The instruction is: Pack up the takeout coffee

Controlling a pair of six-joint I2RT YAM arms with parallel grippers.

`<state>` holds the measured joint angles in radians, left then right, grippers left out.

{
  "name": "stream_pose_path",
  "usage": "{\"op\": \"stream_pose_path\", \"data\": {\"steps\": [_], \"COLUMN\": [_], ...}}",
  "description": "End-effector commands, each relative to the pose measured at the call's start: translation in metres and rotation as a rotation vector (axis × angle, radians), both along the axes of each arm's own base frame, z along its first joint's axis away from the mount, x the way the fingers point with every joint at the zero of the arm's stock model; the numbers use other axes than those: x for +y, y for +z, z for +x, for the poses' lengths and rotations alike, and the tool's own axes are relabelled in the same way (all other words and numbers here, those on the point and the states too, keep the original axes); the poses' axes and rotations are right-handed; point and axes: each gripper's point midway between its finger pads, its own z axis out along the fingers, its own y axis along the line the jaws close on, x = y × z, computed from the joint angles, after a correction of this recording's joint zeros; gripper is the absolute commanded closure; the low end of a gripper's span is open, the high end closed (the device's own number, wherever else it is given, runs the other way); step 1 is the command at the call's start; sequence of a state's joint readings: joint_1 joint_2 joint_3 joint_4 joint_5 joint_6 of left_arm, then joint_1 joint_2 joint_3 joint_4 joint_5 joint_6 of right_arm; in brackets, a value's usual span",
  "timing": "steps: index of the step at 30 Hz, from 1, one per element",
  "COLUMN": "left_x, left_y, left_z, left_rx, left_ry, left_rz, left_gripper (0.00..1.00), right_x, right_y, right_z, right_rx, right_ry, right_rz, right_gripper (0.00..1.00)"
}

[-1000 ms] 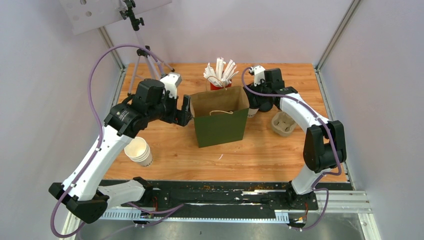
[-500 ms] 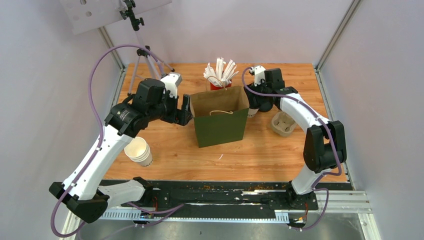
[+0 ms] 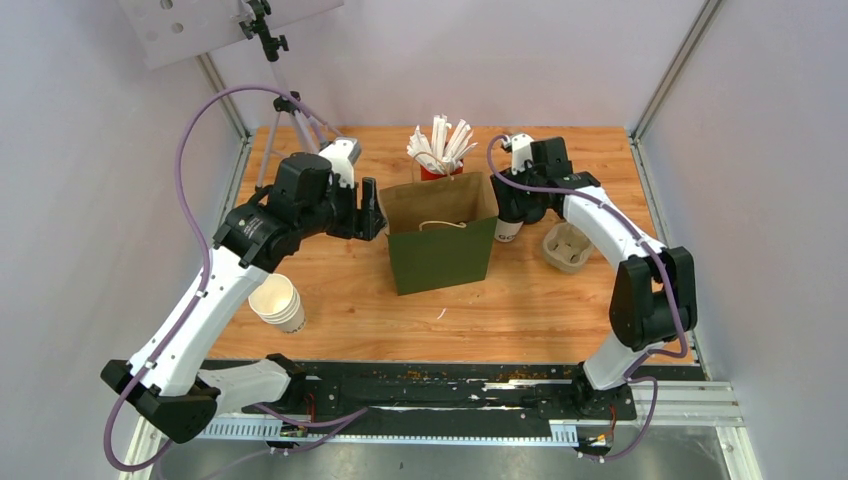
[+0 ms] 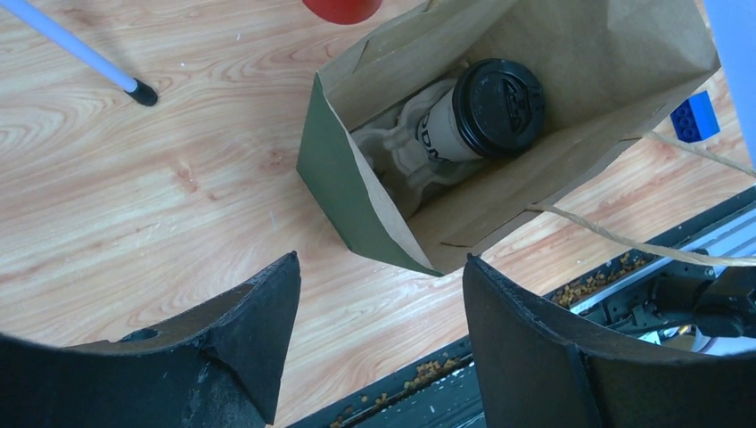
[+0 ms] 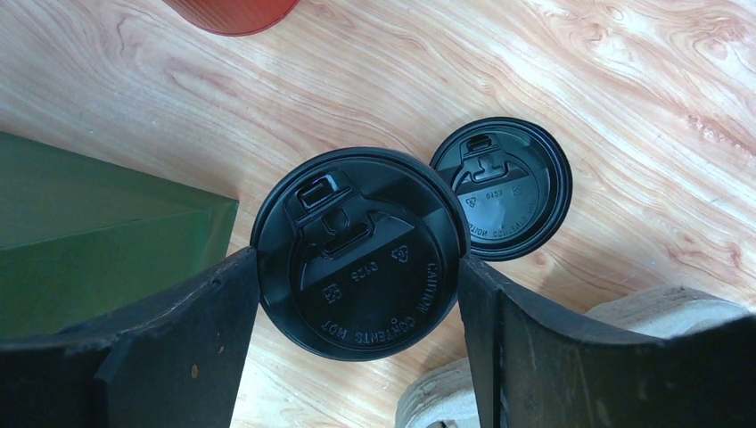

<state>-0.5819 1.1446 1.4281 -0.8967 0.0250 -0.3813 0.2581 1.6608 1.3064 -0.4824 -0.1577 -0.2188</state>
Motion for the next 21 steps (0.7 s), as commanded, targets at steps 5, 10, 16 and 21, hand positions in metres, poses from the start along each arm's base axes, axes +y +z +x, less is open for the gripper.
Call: {"op": "stream_pose_path", "data": {"steps": [5, 10, 16, 21], "left_x": [0.004, -0.004, -0.008, -0.012], "left_y": [0.020, 0.021, 0.015, 0.007], "left_z": [0.018, 0.025, 0.031, 0.036], "left_rx": [-0.054, -0.034, -0.021, -0.010], "left_ry": [0.126, 0.125, 0.115, 0.102], "left_rz": [-0.058, -0.066, -0.052, -0.034], "left_gripper": [0.32, 0.38, 0.44, 0.49], "right_x": [-0.003, -0.007, -0.013, -0.019], "right_y": [0.064, 0.087, 0.125, 0.173], "right_z": [0.003, -0.003, -0.011, -0.023], "right_rx": [-0.108, -0.141, -0.215, -0.298], "right_ry": [-0.050, -0.067, -0.100, -0.141], "right_rz": [0.057, 0.059, 0.077, 0.122], "right_gripper": [0.33, 0.34, 0.34, 0.35]}}
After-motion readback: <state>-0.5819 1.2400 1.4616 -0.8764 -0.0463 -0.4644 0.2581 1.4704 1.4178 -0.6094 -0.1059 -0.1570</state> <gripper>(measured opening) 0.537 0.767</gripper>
